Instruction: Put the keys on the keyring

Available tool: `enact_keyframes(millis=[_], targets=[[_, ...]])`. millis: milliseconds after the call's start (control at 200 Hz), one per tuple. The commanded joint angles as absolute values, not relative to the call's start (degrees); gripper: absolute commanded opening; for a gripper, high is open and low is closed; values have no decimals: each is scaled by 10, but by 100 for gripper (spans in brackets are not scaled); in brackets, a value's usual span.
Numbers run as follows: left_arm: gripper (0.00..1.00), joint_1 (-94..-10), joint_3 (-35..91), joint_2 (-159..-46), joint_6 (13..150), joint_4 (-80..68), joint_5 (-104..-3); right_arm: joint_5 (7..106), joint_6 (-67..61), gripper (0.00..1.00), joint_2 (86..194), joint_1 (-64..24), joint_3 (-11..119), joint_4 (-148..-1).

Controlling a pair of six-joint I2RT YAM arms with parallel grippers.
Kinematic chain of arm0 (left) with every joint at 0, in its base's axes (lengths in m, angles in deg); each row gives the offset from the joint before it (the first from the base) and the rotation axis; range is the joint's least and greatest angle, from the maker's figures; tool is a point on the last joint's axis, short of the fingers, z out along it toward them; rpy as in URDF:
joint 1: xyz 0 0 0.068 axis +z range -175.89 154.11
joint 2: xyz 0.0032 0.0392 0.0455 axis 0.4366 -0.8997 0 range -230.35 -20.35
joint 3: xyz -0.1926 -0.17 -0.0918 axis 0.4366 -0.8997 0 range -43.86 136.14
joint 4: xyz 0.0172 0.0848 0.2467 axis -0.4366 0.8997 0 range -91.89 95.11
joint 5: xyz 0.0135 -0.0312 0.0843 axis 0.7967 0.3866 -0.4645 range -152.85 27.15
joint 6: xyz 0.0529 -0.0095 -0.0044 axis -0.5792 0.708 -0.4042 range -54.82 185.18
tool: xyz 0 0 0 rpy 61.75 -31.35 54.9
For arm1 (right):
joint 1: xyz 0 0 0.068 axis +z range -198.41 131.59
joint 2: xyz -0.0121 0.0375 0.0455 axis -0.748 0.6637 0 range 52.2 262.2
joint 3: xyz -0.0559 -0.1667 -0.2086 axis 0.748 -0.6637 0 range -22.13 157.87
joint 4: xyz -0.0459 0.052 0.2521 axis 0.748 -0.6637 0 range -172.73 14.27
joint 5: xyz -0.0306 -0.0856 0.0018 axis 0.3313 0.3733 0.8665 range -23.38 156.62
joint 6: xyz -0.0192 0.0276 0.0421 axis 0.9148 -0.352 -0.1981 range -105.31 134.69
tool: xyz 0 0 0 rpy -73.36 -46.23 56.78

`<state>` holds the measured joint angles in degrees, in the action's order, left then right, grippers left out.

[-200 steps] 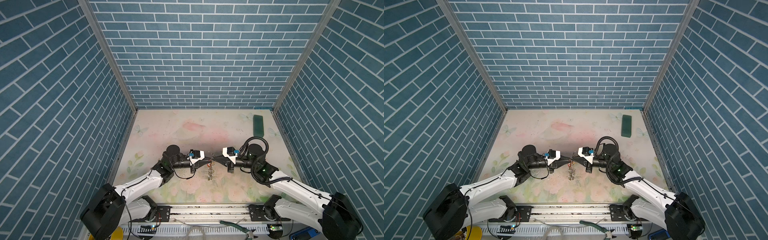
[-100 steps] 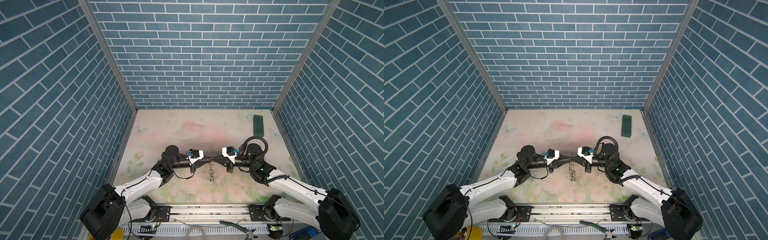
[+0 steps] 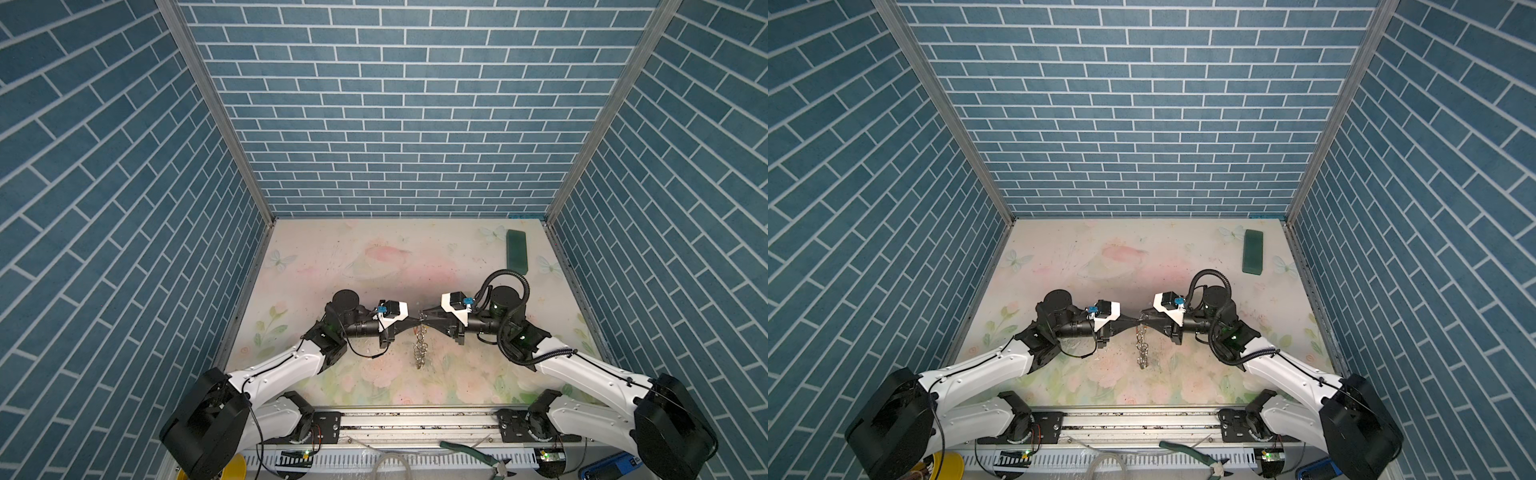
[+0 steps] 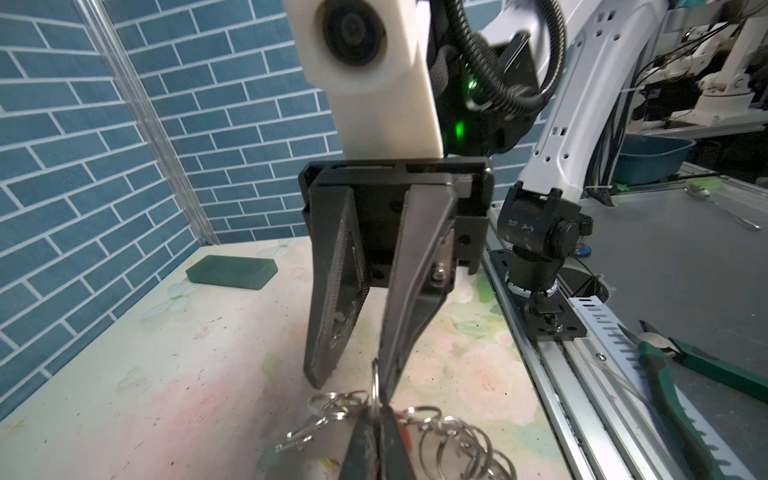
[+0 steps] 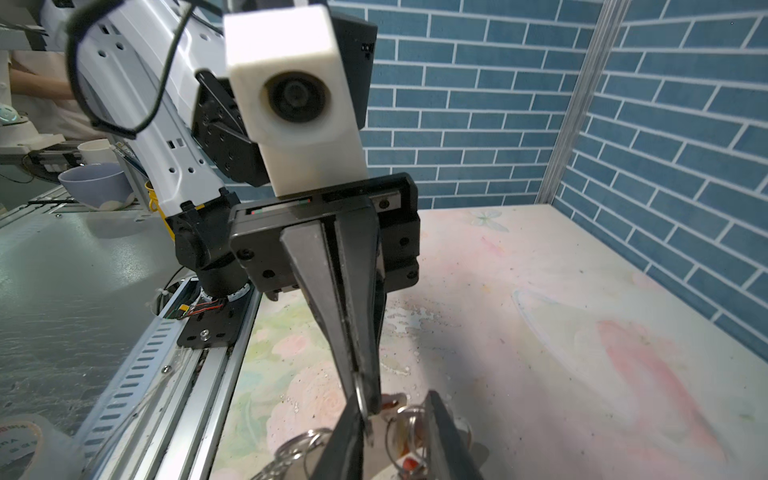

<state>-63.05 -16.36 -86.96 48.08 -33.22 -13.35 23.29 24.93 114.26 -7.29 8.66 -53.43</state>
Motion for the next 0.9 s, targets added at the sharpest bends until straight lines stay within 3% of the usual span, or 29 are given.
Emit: enact_keyframes(millis=[0, 125, 385, 715, 895], targets=[[0, -635, -127, -864, 401, -224, -155, 283, 351, 36, 1114, -69, 162, -754], [0, -638, -104, -866, 368, -159, -155, 289, 391, 36, 1122, -66, 222, -878], [0, -644, -90, -868, 357, -129, -144, 296, 433, 30, 1159, -29, 288, -964], [0, -644, -94, -865, 365, -143, -130, 311, 434, 19, 1195, -19, 304, -954], [0, -644, -94, -868, 368, -146, -119, 311, 431, 19, 1197, -19, 304, -946]])
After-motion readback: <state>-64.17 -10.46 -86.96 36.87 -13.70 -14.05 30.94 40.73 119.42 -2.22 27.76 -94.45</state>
